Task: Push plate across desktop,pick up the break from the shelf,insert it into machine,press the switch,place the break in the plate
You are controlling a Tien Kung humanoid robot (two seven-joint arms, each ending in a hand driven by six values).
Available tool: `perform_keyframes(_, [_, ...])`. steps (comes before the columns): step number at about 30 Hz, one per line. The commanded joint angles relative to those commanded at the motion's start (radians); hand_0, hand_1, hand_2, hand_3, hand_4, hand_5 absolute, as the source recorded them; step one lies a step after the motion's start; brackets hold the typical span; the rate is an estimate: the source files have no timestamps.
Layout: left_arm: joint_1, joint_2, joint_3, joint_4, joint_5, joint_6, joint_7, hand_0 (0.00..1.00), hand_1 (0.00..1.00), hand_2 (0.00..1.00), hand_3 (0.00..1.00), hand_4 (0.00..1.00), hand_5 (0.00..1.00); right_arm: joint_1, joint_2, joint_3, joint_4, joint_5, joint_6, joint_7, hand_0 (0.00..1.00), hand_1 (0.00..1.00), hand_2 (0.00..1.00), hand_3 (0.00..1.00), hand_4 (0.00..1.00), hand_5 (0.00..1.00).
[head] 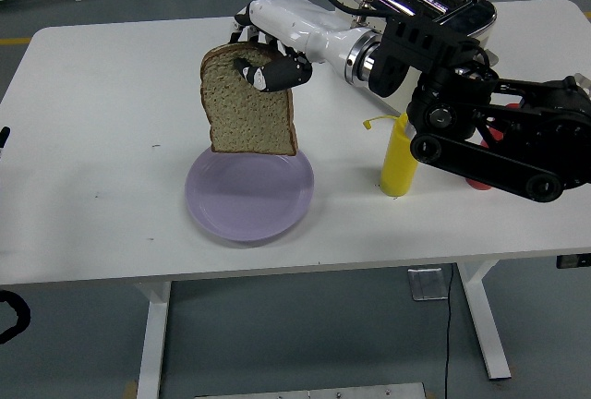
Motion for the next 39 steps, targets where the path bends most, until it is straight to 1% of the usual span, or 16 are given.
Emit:
perform_keyframes(7, [0.001, 0.0, 0.0, 0.0, 0.0, 0.0, 0.0, 0.814, 0.861, 0.922, 0.849, 0.647, 0.998, -0.009, 0.047, -0.051, -0.03, 0.036, -0.006, 0.005, 0.175, 0.263, 0.355, 0.475, 0.211, 0.042])
perform_keyframes(8, [0.001, 0.0, 0.0, 0.0, 0.0, 0.0, 0.0, 0.814, 0.861, 0.922, 0.849, 0.647, 0.998, -0.012, 0.058, -0.056, -0.041, 0.041, -0.009, 0.008, 0.175, 0.263, 0.355, 0.475, 0.211, 0.042])
perform_keyframes(9, [0.0, 0.0, 0.0, 0.0, 0.0, 0.0, 0.0, 0.814, 0.861, 0.922, 0.849, 0.647, 0.998, -0.014, 0.067, -0.059, -0.051, 0.046, -0.012, 0.011, 0.197, 0.265, 0.358, 0.475, 0.212, 0.041])
perform_keyframes(12, [-0.002, 0.0, 0.001, 0.0, 0.0, 0.001, 0.0, 0.814, 0.861, 0.922, 0.849, 0.647, 0.998, -0.02, 0.092, -0.065, -0.084, 0.055, -0.022, 0.016, 0.197, 0.265, 0.358, 0.475, 0.212, 0.041])
perform_keyframes(17, [-0.004, -0.001, 0.002, 0.0, 0.0, 0.001, 0.0, 0.814, 0.861, 0.922, 0.849, 0.647, 0.998, -0.033, 0.121, -0.073, -0.129, 0.075, -0.036, 0.024, 0.207, 0.272, 0.362, 0.475, 0.212, 0.042])
perform_keyframes(21, [-0.004, -0.001, -0.001, 0.0, 0.0, 0.001, 0.0, 0.814, 0.861, 0.922, 0.849, 0.647, 0.998, -0.043, 0.135, -0.083, -0.152, 0.091, -0.043, 0.029, 0.207, 0.272, 0.362, 0.475, 0.212, 0.042])
perform_keyframes(22, [-0.004, -0.001, -0.001, 0.0, 0.0, 0.001, -0.001, 0.814, 0.861, 0.922, 0.849, 0.647, 0.998, -0.045, 0.138, -0.086, -0.157, 0.096, -0.044, 0.029, 0.237, 0.293, 0.381, 0.483, 0.223, 0.037])
perform_keyframes(27, [-0.005, -0.001, -0.002, 0.0, 0.0, 0.001, -0.001, 0.814, 0.861, 0.922, 0.849, 0.647, 0.998, -0.055, 0.153, -0.104, -0.181, 0.121, -0.047, 0.032, 0.237, 0.293, 0.381, 0.483, 0.223, 0.037])
perform_keyframes(28, [-0.006, -0.002, -0.002, 0.0, 0.0, 0.001, -0.001, 0.815, 0.861, 0.922, 0.849, 0.647, 0.998, -0.057, 0.156, -0.108, -0.185, 0.125, -0.046, 0.033, 0.274, 0.339, 0.409, 0.491, 0.234, 0.044])
perform_keyframes(33, [-0.006, -0.002, -0.002, 0.0, -0.001, 0.001, -0.001, 0.815, 0.861, 0.922, 0.849, 0.647, 0.998, -0.062, 0.162, -0.116, -0.2, 0.141, -0.045, 0.034, 0.274, 0.339, 0.409, 0.491, 0.234, 0.044])
perform_keyframes(34, [-0.006, -0.002, -0.002, 0.0, -0.001, 0.001, -0.001, 0.814, 0.861, 0.922, 0.849, 0.647, 0.998, -0.063, 0.162, -0.117, -0.203, 0.145, -0.04, 0.035, 0.317, 0.436, 0.48, 0.521, 0.312, 0.103])
perform_keyframes(39, [-0.007, -0.002, -0.003, 0.0, -0.001, 0.001, -0.001, 0.814, 0.861, 0.922, 0.849, 0.647, 0.998, -0.067, 0.161, -0.12, -0.219, 0.156, -0.018, 0.037, 0.317, 0.436, 0.48, 0.521, 0.312, 0.103])
